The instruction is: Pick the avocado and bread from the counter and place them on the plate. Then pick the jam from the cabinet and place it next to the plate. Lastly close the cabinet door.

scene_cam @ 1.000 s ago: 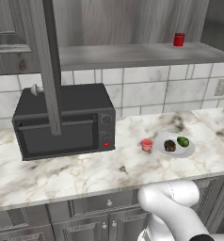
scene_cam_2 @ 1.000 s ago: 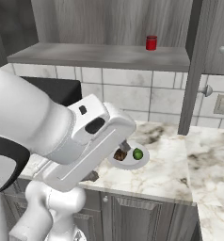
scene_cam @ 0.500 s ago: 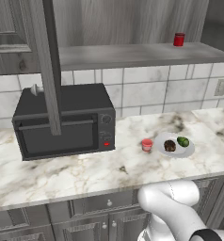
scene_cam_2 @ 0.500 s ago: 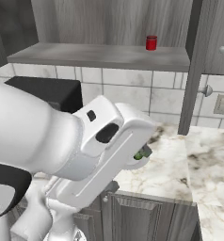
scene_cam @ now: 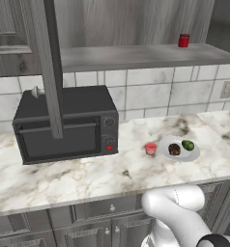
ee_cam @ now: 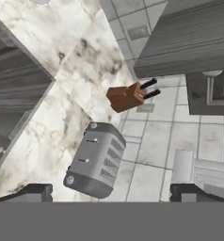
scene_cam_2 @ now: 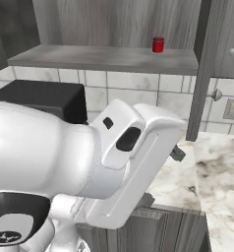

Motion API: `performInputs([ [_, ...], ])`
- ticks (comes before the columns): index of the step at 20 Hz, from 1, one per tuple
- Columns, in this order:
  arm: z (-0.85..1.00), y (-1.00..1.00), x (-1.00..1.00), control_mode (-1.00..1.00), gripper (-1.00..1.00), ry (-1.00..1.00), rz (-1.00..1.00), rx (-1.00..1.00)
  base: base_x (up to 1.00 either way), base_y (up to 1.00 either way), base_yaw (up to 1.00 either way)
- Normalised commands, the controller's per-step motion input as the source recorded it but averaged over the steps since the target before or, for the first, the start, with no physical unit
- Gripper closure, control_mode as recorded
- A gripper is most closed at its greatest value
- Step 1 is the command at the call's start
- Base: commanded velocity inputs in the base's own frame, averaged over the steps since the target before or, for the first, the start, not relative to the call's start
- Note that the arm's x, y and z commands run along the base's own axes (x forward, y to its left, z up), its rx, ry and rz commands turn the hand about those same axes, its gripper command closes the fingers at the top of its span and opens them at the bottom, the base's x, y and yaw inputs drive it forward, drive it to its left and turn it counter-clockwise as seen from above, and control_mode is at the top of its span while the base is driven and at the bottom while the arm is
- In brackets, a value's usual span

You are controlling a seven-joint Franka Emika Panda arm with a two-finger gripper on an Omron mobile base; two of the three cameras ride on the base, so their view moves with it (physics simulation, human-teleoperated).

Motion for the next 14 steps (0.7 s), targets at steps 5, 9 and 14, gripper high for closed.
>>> performInputs([
  [5, 0.16, -0.32, 0.0, -1.0, -1.0, -0.01, 0.06, -0.11, 0.0, 0.0, 0.0],
  [9, 0.09, -0.25, 0.0, -1.0, -1.0, -0.09, 0.06, -0.03, 0.0, 0.0, 0.0],
  [14, 0.15, -0.22, 0.0, -1.0, -1.0, -0.07, 0.05, -0.01, 0.0, 0.0, 0.0],
])
